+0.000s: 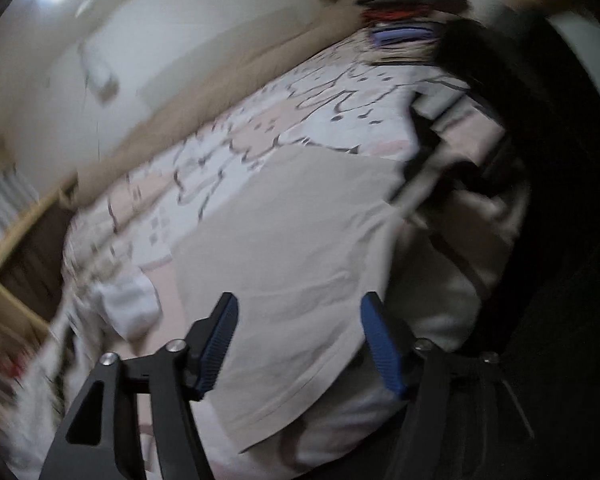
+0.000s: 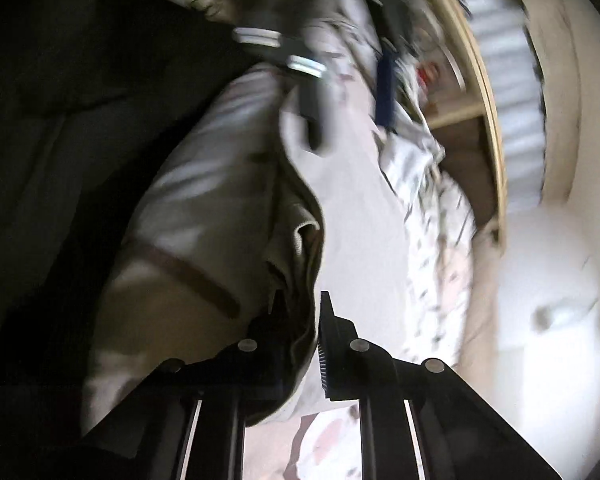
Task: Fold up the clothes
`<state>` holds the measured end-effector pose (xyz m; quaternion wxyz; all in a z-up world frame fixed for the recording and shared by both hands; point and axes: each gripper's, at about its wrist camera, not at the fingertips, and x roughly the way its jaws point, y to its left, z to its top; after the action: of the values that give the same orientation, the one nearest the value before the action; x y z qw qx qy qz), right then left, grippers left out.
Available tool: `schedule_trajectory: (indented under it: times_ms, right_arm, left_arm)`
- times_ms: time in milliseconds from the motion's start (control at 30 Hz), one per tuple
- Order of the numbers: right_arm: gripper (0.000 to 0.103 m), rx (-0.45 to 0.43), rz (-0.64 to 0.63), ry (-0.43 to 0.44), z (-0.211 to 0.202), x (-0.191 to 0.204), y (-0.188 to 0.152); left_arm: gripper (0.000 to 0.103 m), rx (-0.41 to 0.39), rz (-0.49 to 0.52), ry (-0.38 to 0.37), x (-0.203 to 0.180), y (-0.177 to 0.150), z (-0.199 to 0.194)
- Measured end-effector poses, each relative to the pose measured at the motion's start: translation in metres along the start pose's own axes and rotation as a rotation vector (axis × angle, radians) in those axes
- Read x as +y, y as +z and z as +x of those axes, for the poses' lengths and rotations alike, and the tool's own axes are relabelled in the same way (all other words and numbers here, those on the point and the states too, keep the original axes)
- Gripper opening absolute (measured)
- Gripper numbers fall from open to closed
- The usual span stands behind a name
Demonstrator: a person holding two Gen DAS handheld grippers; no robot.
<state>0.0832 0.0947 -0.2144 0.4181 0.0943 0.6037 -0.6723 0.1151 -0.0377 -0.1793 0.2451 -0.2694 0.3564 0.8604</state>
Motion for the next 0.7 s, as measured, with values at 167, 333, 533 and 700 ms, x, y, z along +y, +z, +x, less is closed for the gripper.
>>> schedule_trajectory:
  times_ms: [167,333,533,700]
  right_arm:
    - [0.013,0.012,0.215,0.108,0.002,-0.046,0.0]
    - [0.011,0.023,0.363,0.13,0.003,-0.06,0.005]
    - [0.01,0.033,0.416,0.137,0.004,-0.068,0.004]
    - [0.01,0.041,0.429,0.148,-0.002,-0.055,-0.002]
  left_arm:
    - [0.067,0.0,0.138,0.026,-0.016,-0.007,0.005]
    - [0.067,0.028,0.208,0.088,-0.028,-0.01,0.032]
    - [0.064,0.06,0.226,0.112,-0.012,-0.012,0.049]
    - [0.031,0.103,0.229,0.071,0.007,-0.02,0.053]
